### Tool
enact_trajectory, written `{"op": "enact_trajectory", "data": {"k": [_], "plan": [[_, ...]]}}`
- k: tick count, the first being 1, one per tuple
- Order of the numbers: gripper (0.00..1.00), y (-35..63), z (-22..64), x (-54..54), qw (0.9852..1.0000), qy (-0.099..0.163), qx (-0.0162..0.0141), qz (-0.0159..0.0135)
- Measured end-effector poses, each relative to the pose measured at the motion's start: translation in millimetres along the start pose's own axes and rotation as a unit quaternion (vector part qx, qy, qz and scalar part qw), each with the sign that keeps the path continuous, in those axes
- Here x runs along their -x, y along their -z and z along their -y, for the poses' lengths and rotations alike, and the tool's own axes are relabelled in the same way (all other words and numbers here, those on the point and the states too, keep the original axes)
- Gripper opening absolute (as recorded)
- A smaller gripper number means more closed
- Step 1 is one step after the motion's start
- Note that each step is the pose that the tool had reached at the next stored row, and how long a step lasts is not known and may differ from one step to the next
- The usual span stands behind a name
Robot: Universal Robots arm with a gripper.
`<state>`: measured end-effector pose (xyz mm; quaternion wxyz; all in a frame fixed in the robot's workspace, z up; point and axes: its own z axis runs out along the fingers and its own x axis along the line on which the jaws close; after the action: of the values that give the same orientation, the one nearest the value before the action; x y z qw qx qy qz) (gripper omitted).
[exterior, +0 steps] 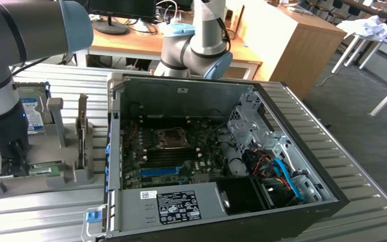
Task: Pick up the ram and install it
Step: 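Pick up the ram and move it above insertion slot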
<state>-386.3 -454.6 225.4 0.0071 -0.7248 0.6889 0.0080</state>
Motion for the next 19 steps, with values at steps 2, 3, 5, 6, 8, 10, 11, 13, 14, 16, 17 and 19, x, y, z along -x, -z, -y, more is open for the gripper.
{"op": "enact_trajectory", "data": {"k": [2,3,5,6,8,10,11,13,14,16,17,19], "plan": [[0.13,1.4,0.0,0.0,1.0000,0.000,0.0000,0.0000],[0.13,1.9,0.1,0.1,1.0000,0.000,0.0000,0.0000],[0.13,3.0,0.1,0.0,1.0000,0.000,0.0000,0.0000],[0.13,3.7,0.0,0.1,1.0000,0.000,0.0000,0.0000],[0.13,4.8,0.1,0.1,1.0000,0.000,0.0000,0.0000],[0.13,5.9,0.1,0.1,1.0000,0.000,0.0000,0.0000],[0.13,6.5,0.1,0.1,1.0000,0.000,0.0000,0.0000],[0.13,7.7,0.0,0.2,1.0000,0.000,0.0000,0.0000],[0.13,8.5,0.1,0.2,1.0000,0.000,0.0000,0.0000],[0.13,10.3,0.0,0.2,1.0000,0.000,0.0000,0.0000],[0.13,11.3,0.1,0.3,1.0000,0.000,0.0000,0.0000],[0.13,13.0,0.1,0.3,1.0000,0.000,0.0000,0.0000]]}}
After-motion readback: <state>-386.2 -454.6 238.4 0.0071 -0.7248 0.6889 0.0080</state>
